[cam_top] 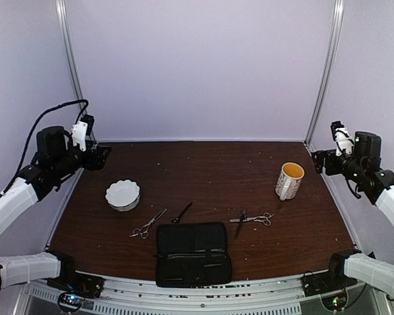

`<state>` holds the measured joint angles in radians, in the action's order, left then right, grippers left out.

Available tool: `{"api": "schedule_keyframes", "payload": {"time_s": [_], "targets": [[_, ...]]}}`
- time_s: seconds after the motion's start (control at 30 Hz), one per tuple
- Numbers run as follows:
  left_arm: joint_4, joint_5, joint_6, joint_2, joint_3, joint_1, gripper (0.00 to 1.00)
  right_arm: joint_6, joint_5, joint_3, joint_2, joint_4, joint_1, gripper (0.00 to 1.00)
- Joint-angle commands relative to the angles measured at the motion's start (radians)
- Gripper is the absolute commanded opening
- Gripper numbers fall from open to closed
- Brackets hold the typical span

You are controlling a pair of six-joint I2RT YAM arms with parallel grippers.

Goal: Sort the hair-cutting tools

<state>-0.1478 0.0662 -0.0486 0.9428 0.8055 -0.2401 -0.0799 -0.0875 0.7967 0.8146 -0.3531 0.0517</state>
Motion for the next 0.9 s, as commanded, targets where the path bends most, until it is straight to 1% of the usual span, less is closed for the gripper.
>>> {"api": "schedule_keyframes", "payload": {"time_s": [0.0, 0.07, 0.17, 0.23, 0.33, 0.43, 0.53, 0.7, 0.73, 0.83, 0.87], "targets": [[-0.094, 0.070, 0.098, 0.066, 0.084, -0.086, 0.73, -0.052, -0.165, -0.032, -0.021, -0.027, -0.006, 1.00], [-0.165, 0.071, 0.118, 0.112, 0.128, -0.153, 0.73, -0.166, -0.268, -0.062, -0.040, -0.037, -0.005, 0.96], [-0.307, 0.020, 0.113, 0.183, 0.211, -0.306, 0.72, -0.261, -0.387, -0.091, -0.049, -0.076, 0.002, 0.89], [-0.382, -0.022, 0.063, 0.203, 0.242, -0.388, 0.72, -0.322, -0.459, -0.093, -0.040, -0.143, 0.025, 0.84], [-0.402, -0.031, -0.056, 0.187, 0.212, -0.473, 0.72, -0.421, -0.533, -0.089, -0.023, -0.246, 0.099, 0.79], [-0.425, -0.067, -0.177, 0.176, 0.176, -0.556, 0.72, -0.492, -0.516, -0.100, -0.009, -0.295, 0.210, 0.74], [-0.445, -0.085, -0.274, 0.198, 0.143, -0.646, 0.72, -0.504, -0.498, -0.135, -0.001, -0.269, 0.295, 0.71], [-0.453, -0.156, -0.330, 0.289, 0.115, -0.792, 0.68, -0.540, -0.395, -0.125, 0.066, -0.256, 0.406, 0.64], [-0.443, -0.154, -0.332, 0.311, 0.111, -0.801, 0.67, -0.542, -0.369, -0.119, 0.088, -0.249, 0.419, 0.62], [-0.402, -0.089, -0.325, 0.378, 0.100, -0.809, 0.54, -0.574, -0.301, -0.083, 0.174, -0.263, 0.453, 0.55], [-0.390, -0.084, -0.324, 0.394, 0.093, -0.815, 0.54, -0.587, -0.278, -0.066, 0.206, -0.274, 0.458, 0.52]]}}
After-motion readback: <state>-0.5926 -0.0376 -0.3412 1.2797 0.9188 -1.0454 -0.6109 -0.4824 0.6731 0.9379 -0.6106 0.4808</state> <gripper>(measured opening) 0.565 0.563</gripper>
